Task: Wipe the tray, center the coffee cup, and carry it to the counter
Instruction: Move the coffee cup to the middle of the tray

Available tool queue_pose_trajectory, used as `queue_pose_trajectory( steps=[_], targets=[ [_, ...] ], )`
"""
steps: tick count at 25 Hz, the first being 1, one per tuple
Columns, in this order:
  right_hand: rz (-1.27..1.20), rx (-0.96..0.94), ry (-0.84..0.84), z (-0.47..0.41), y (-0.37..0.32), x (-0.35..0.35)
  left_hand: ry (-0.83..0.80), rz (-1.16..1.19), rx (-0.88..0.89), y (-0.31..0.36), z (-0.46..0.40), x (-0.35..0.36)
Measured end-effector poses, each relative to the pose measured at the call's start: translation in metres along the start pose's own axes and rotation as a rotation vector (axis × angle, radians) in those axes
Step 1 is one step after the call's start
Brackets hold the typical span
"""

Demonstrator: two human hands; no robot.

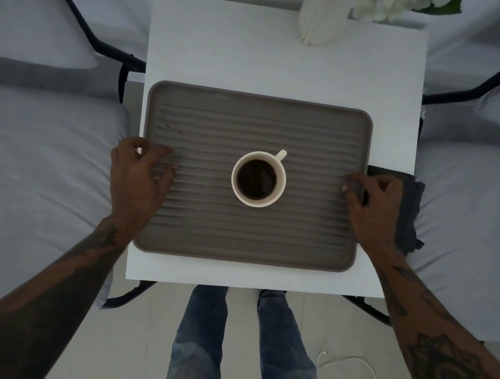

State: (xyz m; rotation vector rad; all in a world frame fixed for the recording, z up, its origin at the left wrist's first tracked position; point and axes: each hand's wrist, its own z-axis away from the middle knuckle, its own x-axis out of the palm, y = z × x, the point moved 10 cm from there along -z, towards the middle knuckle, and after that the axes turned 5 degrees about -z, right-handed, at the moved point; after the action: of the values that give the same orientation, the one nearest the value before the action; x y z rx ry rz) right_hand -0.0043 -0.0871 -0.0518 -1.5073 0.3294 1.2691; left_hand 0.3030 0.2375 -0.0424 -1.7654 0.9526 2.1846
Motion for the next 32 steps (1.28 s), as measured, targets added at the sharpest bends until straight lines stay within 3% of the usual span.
queue_pose_trajectory(
  steps=[4, 12, 19, 23, 32],
  targets=[
    [0.142, -0.020, 0.038, 0.020, 0.000, -0.002, 0.003, 0.026, -0.130, -0.012, 0.013, 0.003],
    [0.125, 0.096, 0.043, 0.033, 0.006, 0.005, -0.029, 0.118, -0.165, -0.016, 0.016, 0.005],
    [-0.207, 0.189, -0.169, 0.017, 0.017, 0.012, -0.097, 0.223, -0.161, -0.020, 0.012, 0.013],
    [-0.178, 0.116, -0.290, 0.005, 0.019, 0.016, -0.103, 0.236, -0.140, -0.021, 0.011, 0.012],
    [-0.088, -0.073, -0.172, 0.017, -0.009, 0.003, -0.087, 0.253, -0.146, -0.027, 0.013, -0.003]
  ],
)
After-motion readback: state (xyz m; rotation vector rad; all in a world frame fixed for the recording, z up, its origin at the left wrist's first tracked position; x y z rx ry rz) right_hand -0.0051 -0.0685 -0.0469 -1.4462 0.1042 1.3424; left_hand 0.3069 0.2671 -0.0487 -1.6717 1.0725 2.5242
